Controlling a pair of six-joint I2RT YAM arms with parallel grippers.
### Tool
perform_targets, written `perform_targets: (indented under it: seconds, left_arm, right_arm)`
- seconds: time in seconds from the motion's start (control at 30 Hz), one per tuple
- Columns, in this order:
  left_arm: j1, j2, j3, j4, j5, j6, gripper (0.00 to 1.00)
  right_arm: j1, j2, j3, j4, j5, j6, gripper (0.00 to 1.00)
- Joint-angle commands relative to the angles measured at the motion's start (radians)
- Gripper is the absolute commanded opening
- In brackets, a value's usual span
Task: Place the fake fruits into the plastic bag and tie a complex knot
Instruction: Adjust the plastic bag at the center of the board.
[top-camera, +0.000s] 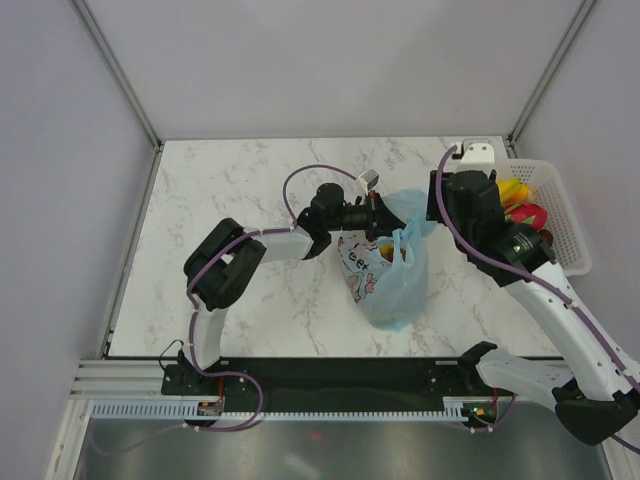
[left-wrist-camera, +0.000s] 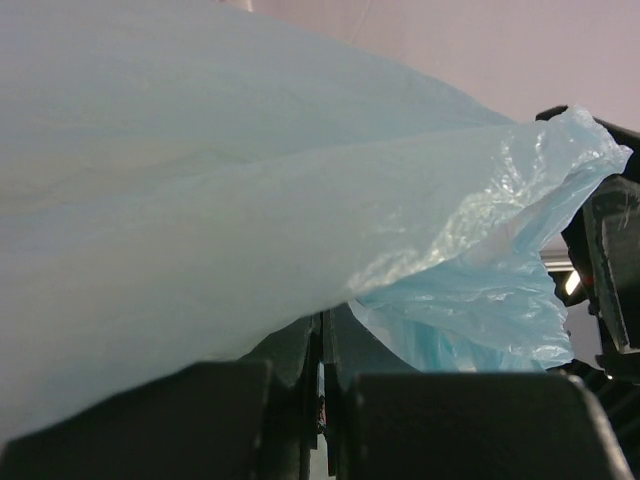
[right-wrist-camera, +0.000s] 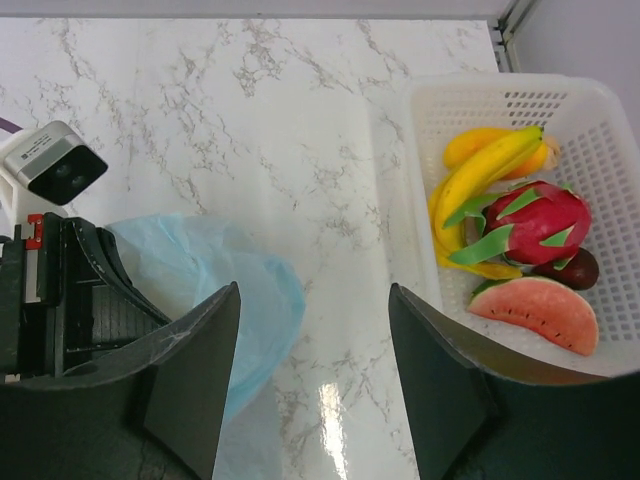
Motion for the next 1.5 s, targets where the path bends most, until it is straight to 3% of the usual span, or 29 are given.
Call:
perform_targets:
  seconds: [0.0, 0.17, 0.6, 1.0, 1.27, 1.47]
  left_arm:
    - [0.005, -0.029, 0.027, 0.011, 0.025, 0.050, 0.02]
    - [0.008, -0.033, 0.027, -0.001, 0.025, 0.063, 0.02]
    - [0.013, -0.047, 0.027, -0.026, 0.024, 0.084, 0.02]
    - [0.019, -0.060, 0.033, -0.053, 0.028, 0.104, 0.02]
    - [0.021, -0.060, 0.038, -0.053, 0.041, 0.100, 0.02]
    - [0.019, -0.063, 0.058, -0.067, 0.067, 0.092, 0.02]
  right_arm:
    - [-0.072, 0.004, -0.010, 0.102, -0.142, -0.013, 0.69]
    - [-0.123, 0.038, -0.027, 0.152, -0.280, -0.018, 0.66]
    - [-0.129, 0.009, -0.116, 0.171, -0.429, -0.030, 0.31]
    - [-0.129, -0.020, -0.147, 0.172, -0.529, -0.009, 0.25]
    - [-0.131, -0.030, -0.154, 0.151, -0.432, 0.002, 0.30]
    - [-0.135, -0.022, -0.173, 0.174, -0.491, 0.044, 0.22]
